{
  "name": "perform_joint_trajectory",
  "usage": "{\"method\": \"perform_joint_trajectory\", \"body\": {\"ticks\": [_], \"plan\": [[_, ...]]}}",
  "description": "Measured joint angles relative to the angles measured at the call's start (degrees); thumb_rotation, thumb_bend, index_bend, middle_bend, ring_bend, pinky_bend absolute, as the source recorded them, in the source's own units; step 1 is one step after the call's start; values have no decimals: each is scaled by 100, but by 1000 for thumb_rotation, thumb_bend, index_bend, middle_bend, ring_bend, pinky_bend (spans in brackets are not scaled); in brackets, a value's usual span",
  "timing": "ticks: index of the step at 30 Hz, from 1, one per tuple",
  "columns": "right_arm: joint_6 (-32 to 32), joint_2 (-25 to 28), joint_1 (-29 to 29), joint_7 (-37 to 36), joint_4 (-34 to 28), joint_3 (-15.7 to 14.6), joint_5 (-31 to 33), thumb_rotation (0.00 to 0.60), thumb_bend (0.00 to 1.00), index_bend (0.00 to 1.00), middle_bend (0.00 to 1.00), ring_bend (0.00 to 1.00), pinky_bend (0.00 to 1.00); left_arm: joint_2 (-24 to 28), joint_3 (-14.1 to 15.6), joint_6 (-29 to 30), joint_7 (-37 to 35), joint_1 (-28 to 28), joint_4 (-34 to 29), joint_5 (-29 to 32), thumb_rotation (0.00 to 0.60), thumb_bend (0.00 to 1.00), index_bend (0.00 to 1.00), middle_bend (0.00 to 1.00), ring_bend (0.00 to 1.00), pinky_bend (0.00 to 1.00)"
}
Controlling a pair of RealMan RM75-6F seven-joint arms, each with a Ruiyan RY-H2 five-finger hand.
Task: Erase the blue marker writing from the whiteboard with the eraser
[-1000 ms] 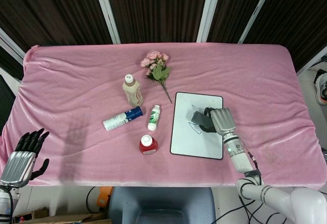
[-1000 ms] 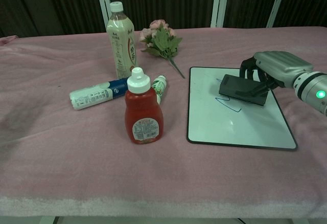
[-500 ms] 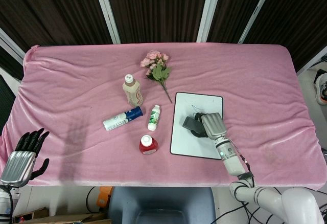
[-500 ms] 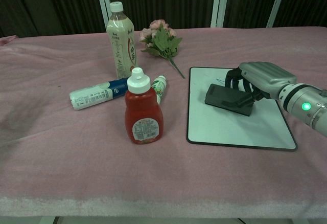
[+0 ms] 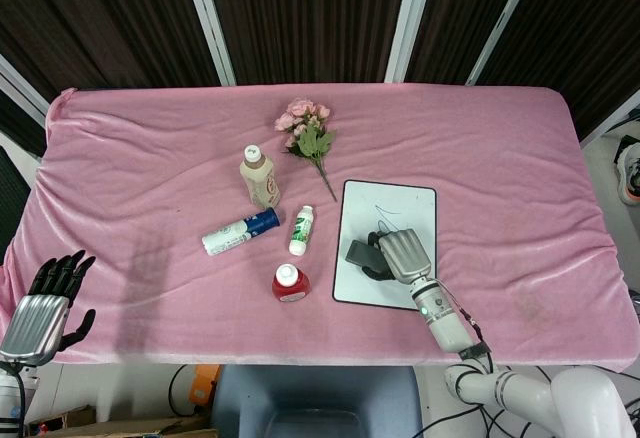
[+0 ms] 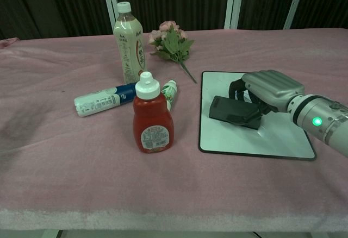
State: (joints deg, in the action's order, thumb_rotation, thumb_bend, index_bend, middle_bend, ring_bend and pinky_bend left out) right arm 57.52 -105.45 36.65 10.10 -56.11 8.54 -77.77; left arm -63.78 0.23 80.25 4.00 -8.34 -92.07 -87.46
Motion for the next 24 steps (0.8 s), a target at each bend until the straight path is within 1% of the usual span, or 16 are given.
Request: {"method": "perform_joint_trajectory", "body": {"ticks": [11, 16, 24], "plan": [[-584, -288, 511, 275, 1190, 600, 632, 600, 477, 929, 731, 763, 806, -27, -38, -98, 114, -31, -19, 139, 600, 427, 0, 1, 0, 48], [-838, -454, 748, 253, 1721, 751, 786, 600, 477, 929, 731, 763, 806, -87, -54, -189, 253, -76, -26, 185, 600, 427, 0, 1, 0, 48], [-1359, -843, 1221, 203, 2813, 940, 997, 600, 478, 929, 731, 763, 807, -166, -161, -235, 456, -105, 0, 444, 600, 426, 0, 1, 0, 48]]}}
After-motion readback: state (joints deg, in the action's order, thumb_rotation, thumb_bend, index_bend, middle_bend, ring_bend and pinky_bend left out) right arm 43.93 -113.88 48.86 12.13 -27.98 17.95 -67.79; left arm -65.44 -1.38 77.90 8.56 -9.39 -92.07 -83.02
